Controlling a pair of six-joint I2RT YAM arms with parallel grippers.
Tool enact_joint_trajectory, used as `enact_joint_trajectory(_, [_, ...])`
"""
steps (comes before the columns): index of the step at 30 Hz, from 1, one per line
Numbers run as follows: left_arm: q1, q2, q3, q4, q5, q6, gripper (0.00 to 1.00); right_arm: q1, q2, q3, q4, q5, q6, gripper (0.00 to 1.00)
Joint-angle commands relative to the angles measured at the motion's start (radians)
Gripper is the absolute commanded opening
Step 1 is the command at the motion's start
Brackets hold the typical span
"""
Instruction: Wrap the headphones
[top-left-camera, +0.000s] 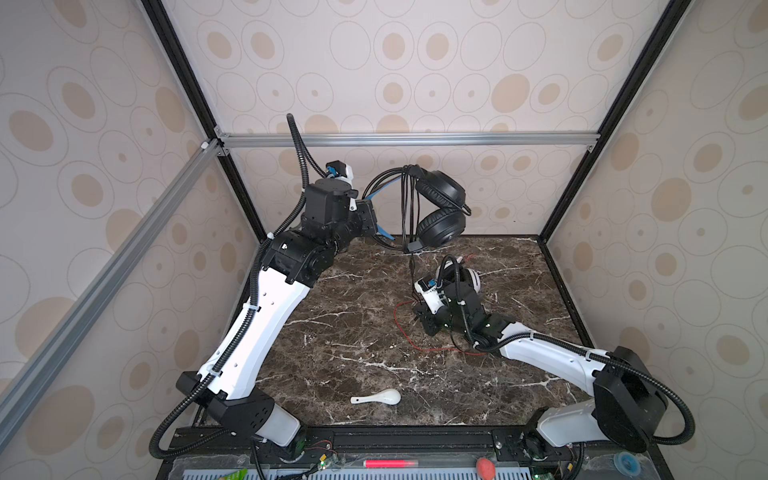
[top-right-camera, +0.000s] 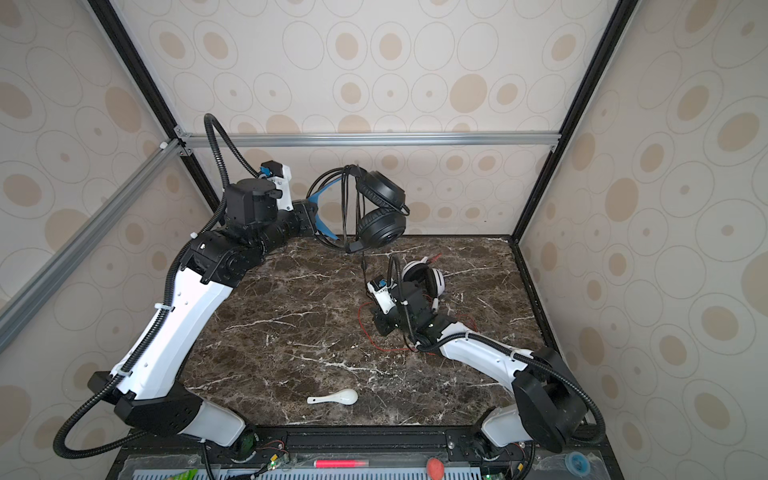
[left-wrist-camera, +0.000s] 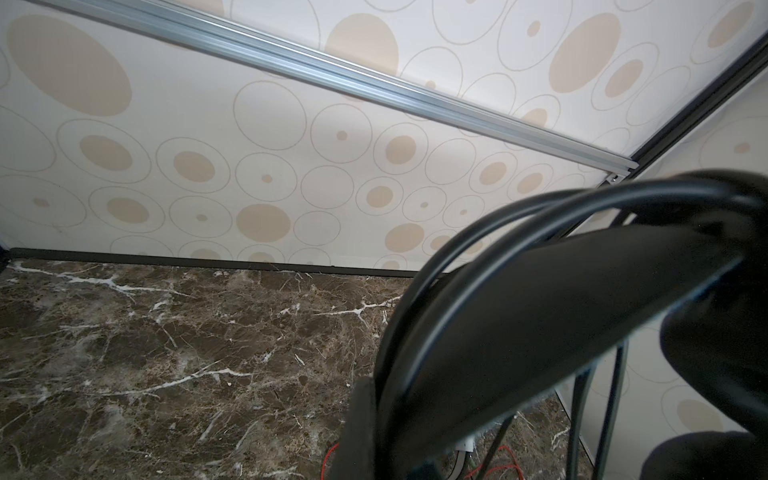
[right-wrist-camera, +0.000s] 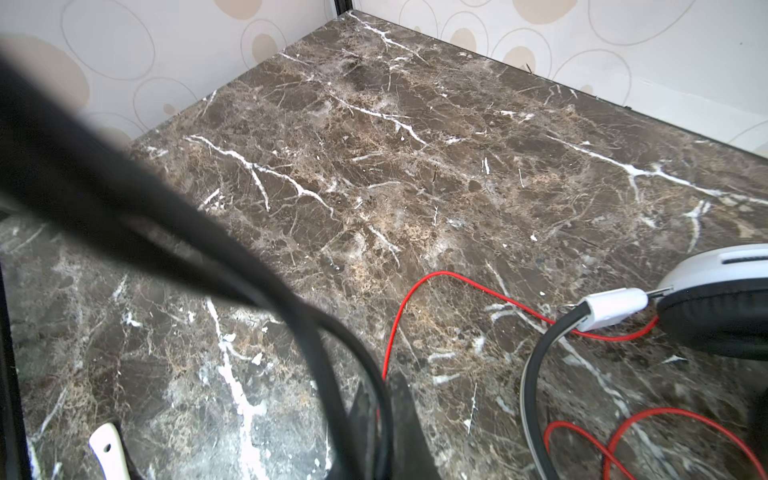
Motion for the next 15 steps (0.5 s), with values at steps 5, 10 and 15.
enact_joint_trajectory(5, [0.012,0.01,0.027,0.169,-0.126,-0.084,0.0,0.085,-0.064,-0.025,-0.102,0.117,-0.027,0.0])
enact_joint_trajectory(10, [0.018,0.041,0.025,0.198,-0.175,-0.069,0.0,0.14,-0.11,-0.017,-0.166,0.155,-0.048,0.0])
enact_joint_trajectory(15, [0.035,0.084,0.031,0.231,-0.182,-0.061,0.0,0.197,-0.16,0.006,-0.248,0.18,-0.065,0.0])
